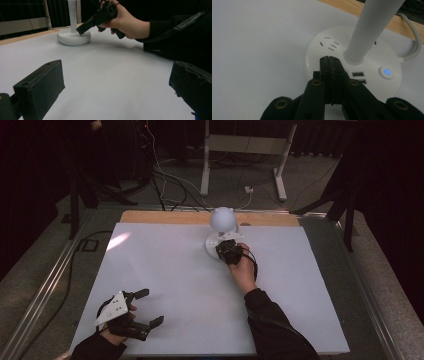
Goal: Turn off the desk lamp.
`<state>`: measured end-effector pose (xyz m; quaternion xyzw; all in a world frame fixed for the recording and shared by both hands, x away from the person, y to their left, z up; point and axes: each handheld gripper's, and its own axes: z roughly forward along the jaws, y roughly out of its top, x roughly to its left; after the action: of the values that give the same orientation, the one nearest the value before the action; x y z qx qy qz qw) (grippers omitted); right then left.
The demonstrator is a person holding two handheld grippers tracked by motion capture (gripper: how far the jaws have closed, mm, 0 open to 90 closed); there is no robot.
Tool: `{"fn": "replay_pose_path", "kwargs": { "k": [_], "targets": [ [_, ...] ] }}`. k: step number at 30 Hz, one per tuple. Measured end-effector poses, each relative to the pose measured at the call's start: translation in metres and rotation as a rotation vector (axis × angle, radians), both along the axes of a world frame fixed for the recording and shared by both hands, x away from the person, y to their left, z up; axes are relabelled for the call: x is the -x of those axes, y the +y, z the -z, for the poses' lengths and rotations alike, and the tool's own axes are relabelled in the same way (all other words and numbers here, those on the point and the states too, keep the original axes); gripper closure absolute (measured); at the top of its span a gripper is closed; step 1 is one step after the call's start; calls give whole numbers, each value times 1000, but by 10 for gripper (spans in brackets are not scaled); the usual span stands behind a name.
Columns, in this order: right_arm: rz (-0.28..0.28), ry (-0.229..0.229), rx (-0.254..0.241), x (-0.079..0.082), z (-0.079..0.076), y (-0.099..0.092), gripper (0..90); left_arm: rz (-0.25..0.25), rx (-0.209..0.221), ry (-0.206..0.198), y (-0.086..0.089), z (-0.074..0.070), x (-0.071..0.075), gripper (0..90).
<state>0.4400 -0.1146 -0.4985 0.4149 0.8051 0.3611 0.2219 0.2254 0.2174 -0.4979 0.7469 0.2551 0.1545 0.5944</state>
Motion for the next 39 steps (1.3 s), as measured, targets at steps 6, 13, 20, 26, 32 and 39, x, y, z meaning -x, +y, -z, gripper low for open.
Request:
{"fn": "replay_pose_path", "kwargs": {
  "k": [6, 13, 20, 26, 32, 39],
  "targets": [
    [-46, 16, -25, 4, -8, -6, 804, -3, -1, 0, 0, 0, 0, 5],
    [-84, 39, -65, 7, -15, -8, 466, -4, -5, 0, -1, 0, 0, 5],
    [-101, 49, -96, 13, -23, -11, 215, -2, -5, -1, -1, 0, 0, 5],
    [-137, 49, -117, 20, -29, -20, 121, -3, -5, -1, -1, 0, 0, 5],
    [-150, 31, -107, 25, -32, -30, 3, -3, -5, -2, -1, 0, 0, 5],
    [-171, -3, -112, 33, -36, -46, 0, -3, -6, -1, -1, 0, 0, 5]
  ]
}}
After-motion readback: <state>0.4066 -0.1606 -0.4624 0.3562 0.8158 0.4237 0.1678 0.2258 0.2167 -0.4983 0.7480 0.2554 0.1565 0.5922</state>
